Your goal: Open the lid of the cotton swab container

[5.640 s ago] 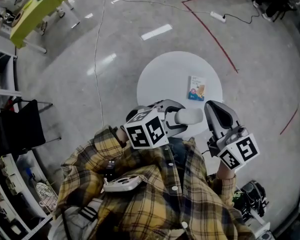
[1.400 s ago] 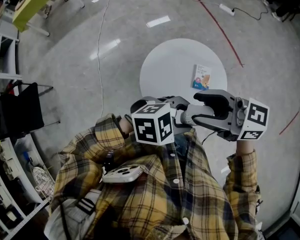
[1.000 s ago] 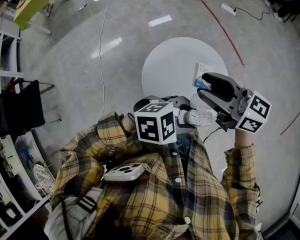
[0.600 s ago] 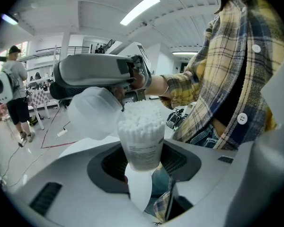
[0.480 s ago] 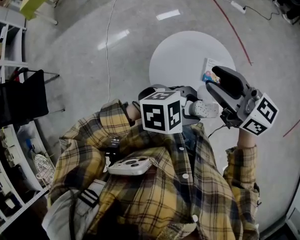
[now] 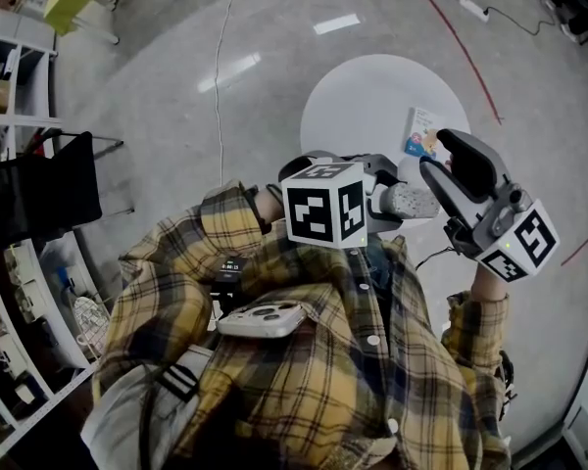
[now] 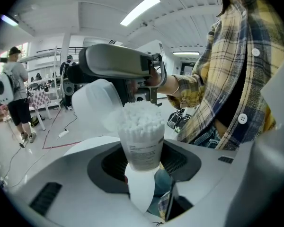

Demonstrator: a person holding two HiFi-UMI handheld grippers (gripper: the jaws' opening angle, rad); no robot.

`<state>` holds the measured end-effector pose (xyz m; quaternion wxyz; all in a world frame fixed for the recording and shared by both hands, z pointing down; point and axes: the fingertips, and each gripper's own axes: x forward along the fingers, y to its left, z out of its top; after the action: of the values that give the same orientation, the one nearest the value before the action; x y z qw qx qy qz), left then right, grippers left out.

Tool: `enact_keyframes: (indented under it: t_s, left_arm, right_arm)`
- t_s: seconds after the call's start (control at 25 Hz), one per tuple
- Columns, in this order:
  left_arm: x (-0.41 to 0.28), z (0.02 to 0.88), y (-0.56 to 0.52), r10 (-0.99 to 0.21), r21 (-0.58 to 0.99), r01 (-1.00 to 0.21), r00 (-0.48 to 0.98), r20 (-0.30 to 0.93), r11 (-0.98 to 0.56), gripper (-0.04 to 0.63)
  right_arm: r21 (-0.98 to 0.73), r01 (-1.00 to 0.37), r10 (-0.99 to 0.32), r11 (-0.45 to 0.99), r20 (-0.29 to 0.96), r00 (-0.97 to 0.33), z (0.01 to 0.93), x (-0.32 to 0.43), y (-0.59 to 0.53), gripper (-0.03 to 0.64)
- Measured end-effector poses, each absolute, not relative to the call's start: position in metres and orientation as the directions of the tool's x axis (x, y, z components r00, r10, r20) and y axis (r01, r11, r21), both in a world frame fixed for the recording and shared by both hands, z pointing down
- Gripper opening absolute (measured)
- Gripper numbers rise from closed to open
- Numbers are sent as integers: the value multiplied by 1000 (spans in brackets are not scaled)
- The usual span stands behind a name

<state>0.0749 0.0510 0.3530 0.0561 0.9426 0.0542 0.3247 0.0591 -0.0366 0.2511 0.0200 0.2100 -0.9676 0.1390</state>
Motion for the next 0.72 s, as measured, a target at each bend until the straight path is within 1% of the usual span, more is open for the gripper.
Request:
enact_keyframes:
  t_s: [0.32, 0.44, 0.56, 0.72]
  left_arm:
    - [72, 350, 42, 117, 134, 45, 790, 602, -990, 212]
    - [69, 349, 38, 106, 133, 32, 796, 596, -991, 212]
    - [66, 346, 32, 87, 123, 18, 803, 590, -992, 212]
    - [58, 344, 23, 48, 114, -24, 807, 589, -993, 212]
  right_arm:
    - [-215, -500, -500, 839, 56, -864, 231, 77, -37, 172]
    - [-155, -572, -570, 806, 62, -819, 224, 84, -39, 170]
    - [-96, -647, -644, 756, 69, -762, 220, 93, -40, 155]
    - [-61, -720, -717, 692, 60, -694, 224, 101, -40, 141]
